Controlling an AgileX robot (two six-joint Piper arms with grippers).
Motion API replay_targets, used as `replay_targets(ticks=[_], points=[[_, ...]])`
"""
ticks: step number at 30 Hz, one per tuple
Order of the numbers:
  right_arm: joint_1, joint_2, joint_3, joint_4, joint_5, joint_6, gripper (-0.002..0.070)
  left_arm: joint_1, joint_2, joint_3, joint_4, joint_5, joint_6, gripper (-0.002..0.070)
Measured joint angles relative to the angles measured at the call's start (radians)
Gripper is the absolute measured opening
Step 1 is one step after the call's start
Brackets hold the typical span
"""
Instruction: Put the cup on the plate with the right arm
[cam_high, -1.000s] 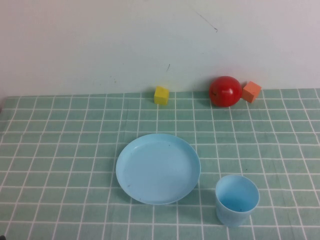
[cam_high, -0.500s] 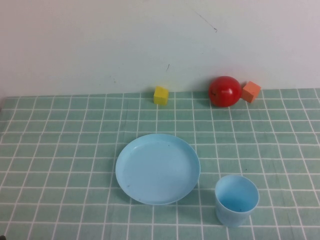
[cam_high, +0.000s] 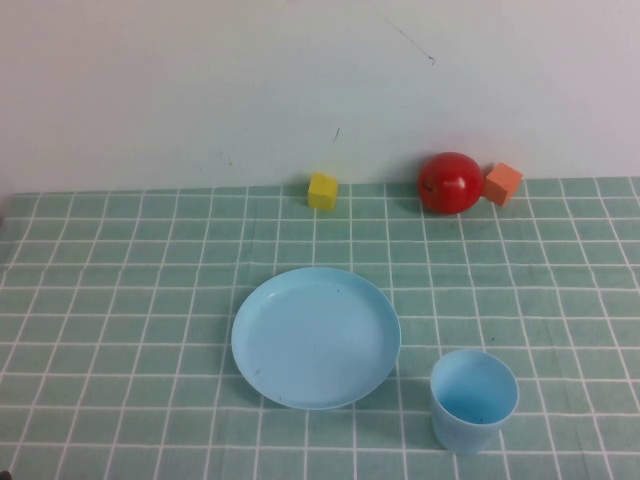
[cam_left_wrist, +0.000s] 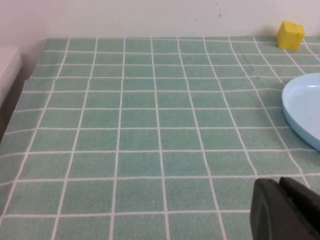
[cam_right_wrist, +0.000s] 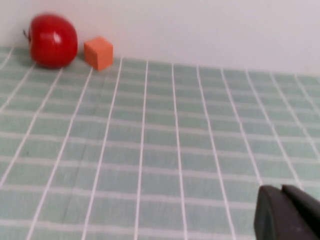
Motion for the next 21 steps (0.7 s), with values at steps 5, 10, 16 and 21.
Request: replay_targets(ticks=[5,10,16,21], points=[[0.0,0.0,0.0,0.0,-0.263,0.0,-0.0003,0.0,0.0,0.0,0.0,0.0,0.0,-0.0003],[0.0,0.0,0.0,0.0,-0.563,0.0,-0.0003,0.0,0.0,0.0,0.0,0.0,0.0,-0.0003],[0.0,0.0,0.0,0.0,-0.708,0.0,-0.0003,0.0,0.0,0.0,0.0,0.0,0.0,-0.0003],[0.0,0.0,0.0,0.009,-0.727,0.012,-0.0003,0.0,0.0,0.0,0.0,0.0,0.0,-0.0003]])
